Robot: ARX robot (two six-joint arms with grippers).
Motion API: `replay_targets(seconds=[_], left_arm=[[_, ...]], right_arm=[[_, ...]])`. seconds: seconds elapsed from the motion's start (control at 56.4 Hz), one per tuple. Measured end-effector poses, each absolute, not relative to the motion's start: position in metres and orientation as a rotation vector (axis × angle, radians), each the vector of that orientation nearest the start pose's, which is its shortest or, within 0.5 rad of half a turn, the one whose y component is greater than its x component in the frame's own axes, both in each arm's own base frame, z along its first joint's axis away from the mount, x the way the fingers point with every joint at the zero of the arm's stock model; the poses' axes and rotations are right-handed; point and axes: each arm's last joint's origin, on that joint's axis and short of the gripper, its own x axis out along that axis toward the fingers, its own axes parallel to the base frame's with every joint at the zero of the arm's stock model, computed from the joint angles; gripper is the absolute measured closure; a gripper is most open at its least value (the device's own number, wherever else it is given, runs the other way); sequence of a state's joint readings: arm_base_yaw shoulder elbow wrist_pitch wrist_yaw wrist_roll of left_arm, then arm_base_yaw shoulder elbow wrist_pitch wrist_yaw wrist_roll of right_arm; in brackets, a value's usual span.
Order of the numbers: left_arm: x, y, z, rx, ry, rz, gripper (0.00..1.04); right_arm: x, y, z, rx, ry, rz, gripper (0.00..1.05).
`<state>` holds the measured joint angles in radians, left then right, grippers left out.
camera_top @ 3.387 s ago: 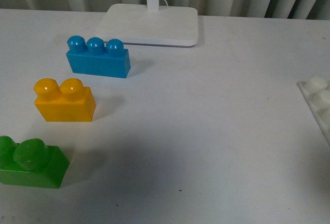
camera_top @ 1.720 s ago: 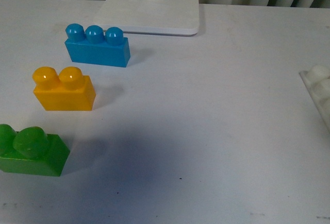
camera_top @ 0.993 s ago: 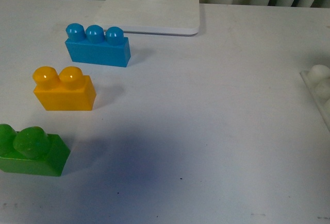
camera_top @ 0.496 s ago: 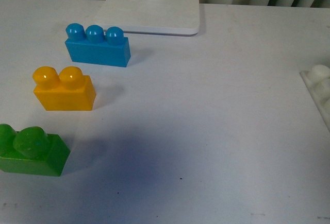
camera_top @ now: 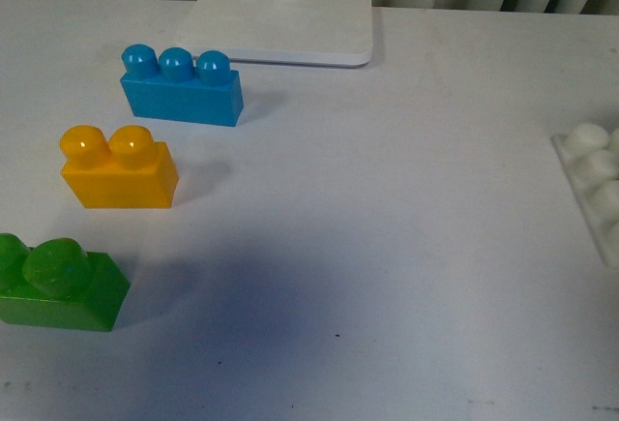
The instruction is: Insert yellow block into base center
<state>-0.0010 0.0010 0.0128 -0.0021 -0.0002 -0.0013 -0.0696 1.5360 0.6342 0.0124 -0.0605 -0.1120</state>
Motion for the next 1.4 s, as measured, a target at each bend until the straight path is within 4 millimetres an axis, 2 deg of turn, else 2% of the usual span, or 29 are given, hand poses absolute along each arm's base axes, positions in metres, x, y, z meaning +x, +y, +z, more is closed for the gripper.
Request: replay_targets(seconds=[0.106,0.266,0.408,0.798,0.922,1.117,1.294,1.401], left_arm=[[0.097,0.000,0.168,-0.001,-0.010,0.000,0.06],[0.097,0.000,0.168,-0.001,-0.010,-0.001,0.06],[0.097,0.000,0.168,-0.001,-0.010,0.000,0.06],[0.097,0.000,0.168,-0.001,-0.010,0.000,0.06],[0.097,0.000,0.168,-0.001,-0.010,0.000,0.06],[0.097,0.000,0.168,-0.001,-0.010,0.000,0.06],[0.097,0.000,0.168,-0.001,-0.010,-0.001,0.06],[0.097,0.000,0.168,-0.001,-0.010,0.000,0.06]], right_arm=[[0.268,0.004,0.135,-0.005,0.901,0.071,0.09],[0.264,0.051,0.133,0.062,0.914,0.068,0.09],[0.264,0.081,0.133,0.086,0.918,0.070,0.09],[0.279,0.150,0.135,0.120,0.911,0.082,0.09],[0.282,0.164,0.135,0.118,0.908,0.111,0.09],[0.284,0.171,0.138,0.129,0.910,0.152,0.09],[0.286,0.164,0.149,0.160,0.880,0.155,0.09],[0.283,0.152,0.171,0.193,0.814,0.163,0.09]])
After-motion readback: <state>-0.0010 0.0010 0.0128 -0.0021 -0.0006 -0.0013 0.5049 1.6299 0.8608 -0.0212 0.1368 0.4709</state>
